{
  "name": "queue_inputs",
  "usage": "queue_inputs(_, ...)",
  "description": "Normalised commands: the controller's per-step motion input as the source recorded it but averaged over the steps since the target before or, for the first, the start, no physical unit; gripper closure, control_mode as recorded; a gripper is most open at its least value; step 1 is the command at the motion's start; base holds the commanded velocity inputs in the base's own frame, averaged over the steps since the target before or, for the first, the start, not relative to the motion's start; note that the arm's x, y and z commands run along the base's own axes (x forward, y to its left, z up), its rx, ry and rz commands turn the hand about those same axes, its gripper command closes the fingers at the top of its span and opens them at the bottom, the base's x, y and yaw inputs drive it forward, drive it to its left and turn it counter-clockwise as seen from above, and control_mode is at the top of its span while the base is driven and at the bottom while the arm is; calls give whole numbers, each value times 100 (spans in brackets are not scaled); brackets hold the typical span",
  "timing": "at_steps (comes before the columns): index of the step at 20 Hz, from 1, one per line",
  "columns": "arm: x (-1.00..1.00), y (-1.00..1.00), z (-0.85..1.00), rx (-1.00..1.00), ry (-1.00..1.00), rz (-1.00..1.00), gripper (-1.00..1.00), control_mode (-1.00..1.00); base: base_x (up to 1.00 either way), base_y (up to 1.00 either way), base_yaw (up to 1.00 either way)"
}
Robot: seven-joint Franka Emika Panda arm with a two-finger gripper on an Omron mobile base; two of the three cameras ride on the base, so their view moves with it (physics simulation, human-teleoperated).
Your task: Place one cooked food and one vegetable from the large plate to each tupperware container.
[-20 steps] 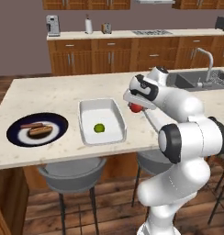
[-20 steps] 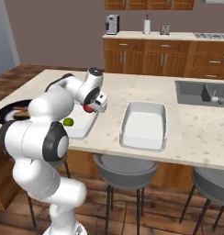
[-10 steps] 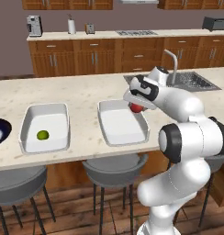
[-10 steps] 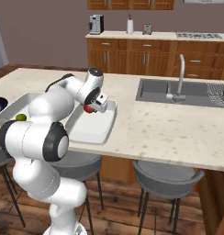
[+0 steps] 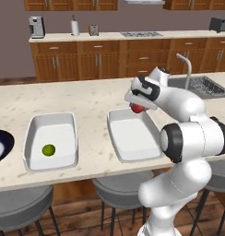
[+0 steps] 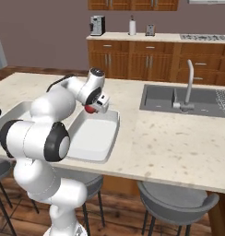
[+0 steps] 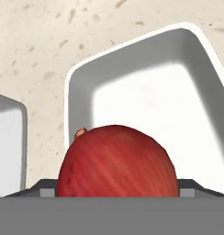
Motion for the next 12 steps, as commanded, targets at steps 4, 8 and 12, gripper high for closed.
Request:
queue_inputs(4,25,0,-6,0,3,4,100,-100,75,0,12)
queue_inputs(8,60,4,-69,-7,4,10,100,-100,0,0,0)
queue_inputs(12,21,9,-91,-22,0,7,100,-100,0,0,0)
